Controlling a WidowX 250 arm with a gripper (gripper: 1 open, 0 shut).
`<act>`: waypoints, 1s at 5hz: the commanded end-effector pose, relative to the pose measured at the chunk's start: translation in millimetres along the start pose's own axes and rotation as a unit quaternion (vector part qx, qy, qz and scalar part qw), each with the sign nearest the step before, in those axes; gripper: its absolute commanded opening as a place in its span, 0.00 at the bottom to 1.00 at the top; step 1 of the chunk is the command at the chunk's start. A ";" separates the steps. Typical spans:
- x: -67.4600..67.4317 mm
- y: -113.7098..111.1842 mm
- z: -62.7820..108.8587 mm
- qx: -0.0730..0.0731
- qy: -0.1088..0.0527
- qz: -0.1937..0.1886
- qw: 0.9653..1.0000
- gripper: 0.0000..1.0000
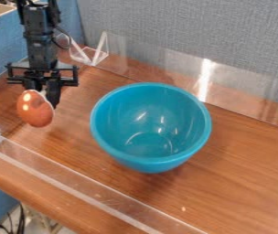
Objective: Remove the mushroom from inside the blue bowl and put it on the table
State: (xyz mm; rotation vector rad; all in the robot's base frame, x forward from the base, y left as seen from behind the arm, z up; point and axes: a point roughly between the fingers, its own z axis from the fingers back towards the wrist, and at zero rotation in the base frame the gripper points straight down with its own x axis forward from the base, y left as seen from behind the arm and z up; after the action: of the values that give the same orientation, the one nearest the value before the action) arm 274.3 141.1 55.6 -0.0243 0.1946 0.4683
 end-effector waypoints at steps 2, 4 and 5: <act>-0.6 12.0 46.1 -0.010 -0.057 -0.016 0.998 1.00; -15.9 19.3 57.3 -0.031 -0.061 0.008 0.998 1.00; -26.0 17.5 61.7 -0.036 -0.060 0.016 0.997 1.00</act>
State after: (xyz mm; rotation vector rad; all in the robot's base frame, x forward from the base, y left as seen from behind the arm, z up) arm 255.6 144.4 100.8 -0.0822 0.1271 0.4909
